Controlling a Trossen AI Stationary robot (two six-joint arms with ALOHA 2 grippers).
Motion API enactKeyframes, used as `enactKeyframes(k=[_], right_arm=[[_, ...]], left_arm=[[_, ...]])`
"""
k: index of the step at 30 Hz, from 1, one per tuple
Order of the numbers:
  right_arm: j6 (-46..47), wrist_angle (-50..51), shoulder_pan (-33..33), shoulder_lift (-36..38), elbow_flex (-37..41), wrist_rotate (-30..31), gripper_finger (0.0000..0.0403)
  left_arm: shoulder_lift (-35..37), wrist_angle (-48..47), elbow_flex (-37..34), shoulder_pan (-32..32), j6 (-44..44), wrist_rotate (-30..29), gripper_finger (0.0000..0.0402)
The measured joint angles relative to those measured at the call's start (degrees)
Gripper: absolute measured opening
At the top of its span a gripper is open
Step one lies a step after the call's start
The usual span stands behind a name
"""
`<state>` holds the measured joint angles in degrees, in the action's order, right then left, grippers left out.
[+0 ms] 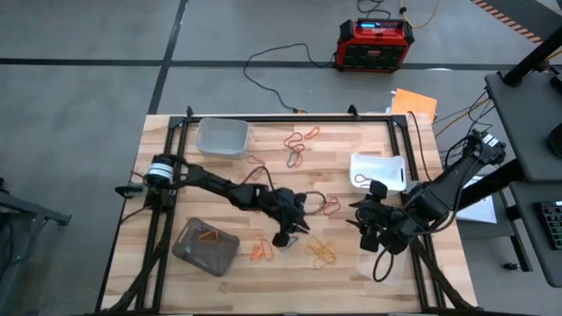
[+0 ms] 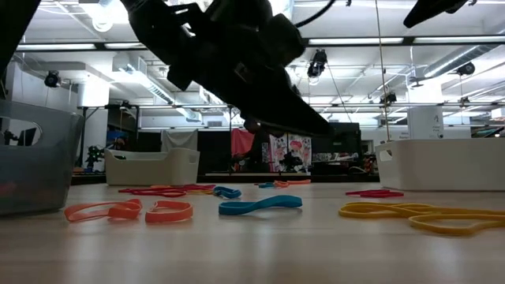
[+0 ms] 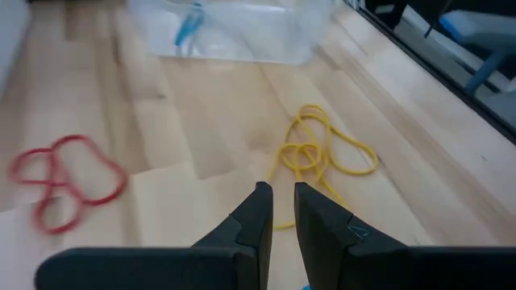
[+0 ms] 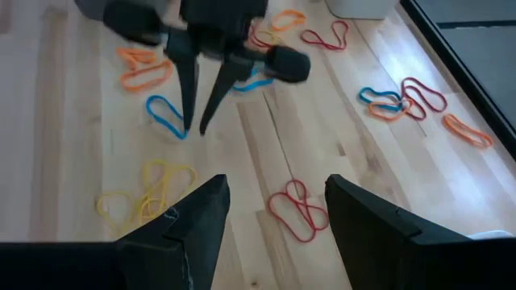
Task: Sort rubber bands into baskets
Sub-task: Put the yellow rubber band into the gray bin
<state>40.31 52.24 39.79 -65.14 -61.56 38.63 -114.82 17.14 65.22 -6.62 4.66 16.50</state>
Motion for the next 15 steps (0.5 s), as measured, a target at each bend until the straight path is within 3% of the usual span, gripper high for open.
enactKeyframes(k=[15], right_arm=[[-0.08,-2.00,1.99,0.04,0.00,0.43,0.0201]], left_arm=[[-8.61,-1.02,6.45,-1.67,-6.27,-4.18,0.0039]])
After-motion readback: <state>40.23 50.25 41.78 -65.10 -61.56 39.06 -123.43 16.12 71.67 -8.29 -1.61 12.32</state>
